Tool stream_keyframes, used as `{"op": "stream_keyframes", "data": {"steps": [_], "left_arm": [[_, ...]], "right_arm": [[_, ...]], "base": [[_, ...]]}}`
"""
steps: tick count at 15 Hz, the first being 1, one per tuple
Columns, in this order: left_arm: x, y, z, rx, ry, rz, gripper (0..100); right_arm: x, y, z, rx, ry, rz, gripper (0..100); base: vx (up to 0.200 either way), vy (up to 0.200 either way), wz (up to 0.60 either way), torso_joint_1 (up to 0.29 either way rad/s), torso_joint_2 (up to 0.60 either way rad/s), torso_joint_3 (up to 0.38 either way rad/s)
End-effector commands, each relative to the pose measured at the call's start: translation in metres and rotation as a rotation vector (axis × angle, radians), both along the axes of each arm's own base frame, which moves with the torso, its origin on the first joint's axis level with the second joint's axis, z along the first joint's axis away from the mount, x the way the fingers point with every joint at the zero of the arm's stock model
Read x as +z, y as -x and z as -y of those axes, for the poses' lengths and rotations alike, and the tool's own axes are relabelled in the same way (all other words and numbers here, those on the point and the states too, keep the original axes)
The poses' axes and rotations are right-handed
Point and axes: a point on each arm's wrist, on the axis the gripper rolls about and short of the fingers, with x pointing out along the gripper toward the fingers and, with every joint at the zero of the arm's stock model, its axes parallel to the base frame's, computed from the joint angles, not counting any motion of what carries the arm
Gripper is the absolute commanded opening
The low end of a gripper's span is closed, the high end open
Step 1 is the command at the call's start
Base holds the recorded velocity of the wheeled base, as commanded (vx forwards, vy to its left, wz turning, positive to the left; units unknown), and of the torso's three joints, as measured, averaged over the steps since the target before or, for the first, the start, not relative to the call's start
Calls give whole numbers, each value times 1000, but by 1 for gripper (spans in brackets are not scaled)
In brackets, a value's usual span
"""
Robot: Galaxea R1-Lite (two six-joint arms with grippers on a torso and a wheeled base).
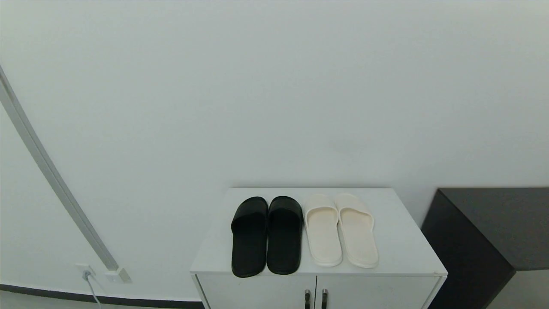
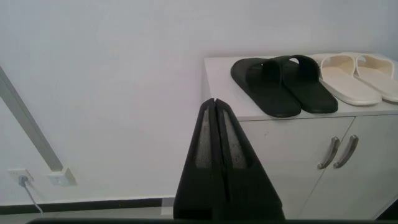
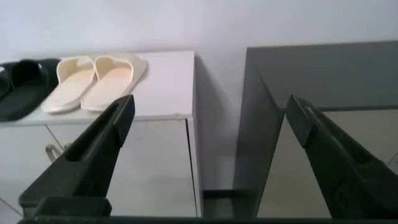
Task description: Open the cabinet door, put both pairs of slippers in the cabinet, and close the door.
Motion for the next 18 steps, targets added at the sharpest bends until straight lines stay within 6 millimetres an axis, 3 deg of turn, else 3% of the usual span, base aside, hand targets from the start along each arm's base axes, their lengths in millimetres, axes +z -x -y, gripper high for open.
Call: {"op": "stream_keyframes", "data": {"steps": [1,2,6,11,13,18], "left_arm": [[0,0,0,-1,0,-1,0],[0,0,0,-3,-3,0,0],[0,0,0,-3,-2,0,0],[0,0,0,-4,-3,0,0],[0,0,0,-4,-3,0,0],[0,0,0,-4,-3,-1,0]], "right_arm": [[51,12,0,16,-41,228,100],[65,9,1,47,-51,178,100],[56,-25,-3,261,-38,-190,100],[75,-103,-18,361,-52,-343,100],[76,-145,-42,399,-83,-380,100],[71,-189,-109,362,-94,-414,100]], "base": [[0,0,0,0,0,0],[0,0,0,0,0,0],[0,0,0,0,0,0],[0,0,0,0,0,0],[0,0,0,0,0,0],[0,0,0,0,0,0]]}}
